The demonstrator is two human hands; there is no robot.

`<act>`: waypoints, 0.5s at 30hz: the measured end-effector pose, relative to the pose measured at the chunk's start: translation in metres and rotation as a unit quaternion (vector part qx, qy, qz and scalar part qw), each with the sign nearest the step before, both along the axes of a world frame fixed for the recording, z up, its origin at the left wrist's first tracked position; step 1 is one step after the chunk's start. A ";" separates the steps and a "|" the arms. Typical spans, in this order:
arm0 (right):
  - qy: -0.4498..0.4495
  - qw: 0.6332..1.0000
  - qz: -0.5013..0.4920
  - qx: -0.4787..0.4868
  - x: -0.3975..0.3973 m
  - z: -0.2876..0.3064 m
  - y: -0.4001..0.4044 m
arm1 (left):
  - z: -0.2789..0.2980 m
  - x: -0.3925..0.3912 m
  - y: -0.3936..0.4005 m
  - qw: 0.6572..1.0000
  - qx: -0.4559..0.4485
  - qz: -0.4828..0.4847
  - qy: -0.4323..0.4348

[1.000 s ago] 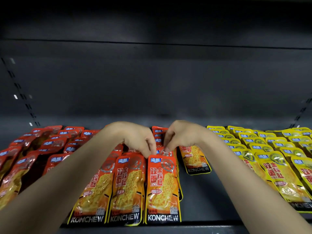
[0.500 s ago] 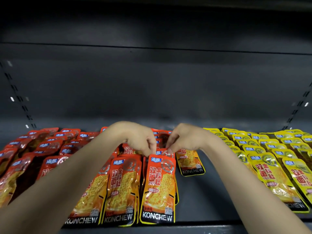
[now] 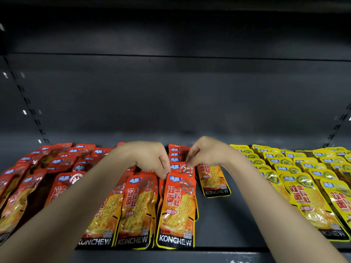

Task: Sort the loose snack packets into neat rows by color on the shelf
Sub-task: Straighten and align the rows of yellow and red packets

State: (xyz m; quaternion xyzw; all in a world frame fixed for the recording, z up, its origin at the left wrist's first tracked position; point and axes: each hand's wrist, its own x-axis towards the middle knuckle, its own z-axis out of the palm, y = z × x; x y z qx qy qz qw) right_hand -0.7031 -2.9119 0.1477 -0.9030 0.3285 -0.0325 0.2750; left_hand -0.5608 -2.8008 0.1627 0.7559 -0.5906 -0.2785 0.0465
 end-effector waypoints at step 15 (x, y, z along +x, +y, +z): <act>0.084 0.994 0.070 -0.005 -0.025 0.010 0.016 | -0.009 -0.004 -0.005 0.997 -0.046 0.039 0.045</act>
